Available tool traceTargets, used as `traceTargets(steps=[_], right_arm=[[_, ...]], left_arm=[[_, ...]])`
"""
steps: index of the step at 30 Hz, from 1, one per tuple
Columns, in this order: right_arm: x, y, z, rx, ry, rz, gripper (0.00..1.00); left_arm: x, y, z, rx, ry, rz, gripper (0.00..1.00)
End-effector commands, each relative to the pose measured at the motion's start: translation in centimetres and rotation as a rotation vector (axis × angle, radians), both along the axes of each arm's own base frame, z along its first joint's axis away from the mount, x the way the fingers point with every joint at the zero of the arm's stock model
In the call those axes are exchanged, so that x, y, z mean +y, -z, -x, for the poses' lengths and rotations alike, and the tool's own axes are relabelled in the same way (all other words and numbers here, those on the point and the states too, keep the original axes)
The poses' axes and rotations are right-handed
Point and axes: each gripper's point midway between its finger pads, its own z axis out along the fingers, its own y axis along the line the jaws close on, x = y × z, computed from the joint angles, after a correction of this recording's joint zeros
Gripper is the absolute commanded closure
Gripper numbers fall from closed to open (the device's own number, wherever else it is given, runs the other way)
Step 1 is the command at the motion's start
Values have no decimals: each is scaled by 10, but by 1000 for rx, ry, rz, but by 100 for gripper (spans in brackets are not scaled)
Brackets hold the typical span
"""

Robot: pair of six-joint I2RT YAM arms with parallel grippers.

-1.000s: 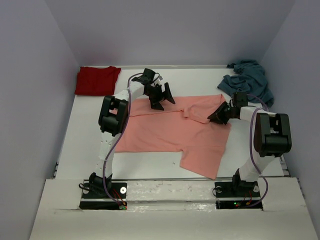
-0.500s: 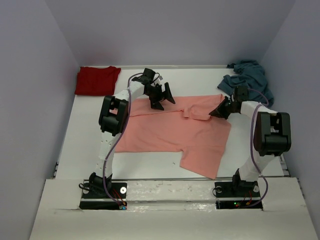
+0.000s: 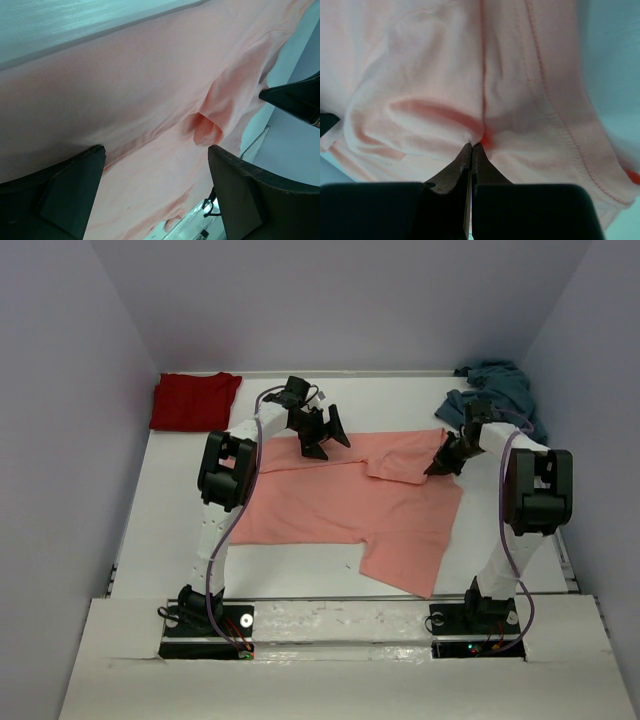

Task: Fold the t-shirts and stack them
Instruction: Fold the tshirt

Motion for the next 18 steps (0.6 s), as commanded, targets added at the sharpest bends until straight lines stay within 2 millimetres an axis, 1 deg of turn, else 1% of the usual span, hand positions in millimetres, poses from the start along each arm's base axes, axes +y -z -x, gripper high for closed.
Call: traceTargets(steps=[1,3,4,7,12,14,15,17,18], right_arm=[[-9,3,15,83,-66,70,100],[-12,10,23,131,-98,90,100],[-14,10,22,135,-107,99,100],[-18,14,27,165,-136,123,98],[-28,5,21,155,-153,180,97],[-29,6,18,163,-164,188,96],[-30,2,14,157,-165,189,96],[-30,3,10,160,-169,189,95],[-31,-1,5,152,-170,197,95]], left_arm=[[9,13,-6,-11,-11,-34,1],[9,14,-7,-12,-11,-32,1],[9,14,-7,-11,-12,-32,1],[8,14,-8,-12,-12,-30,1],[8,15,-10,-8,-12,-30,1],[8,15,-10,-10,-10,-30,1],[9,15,-10,-10,-12,-30,1],[9,16,-11,-11,-10,-30,1],[9,16,-10,-9,-10,-30,1]])
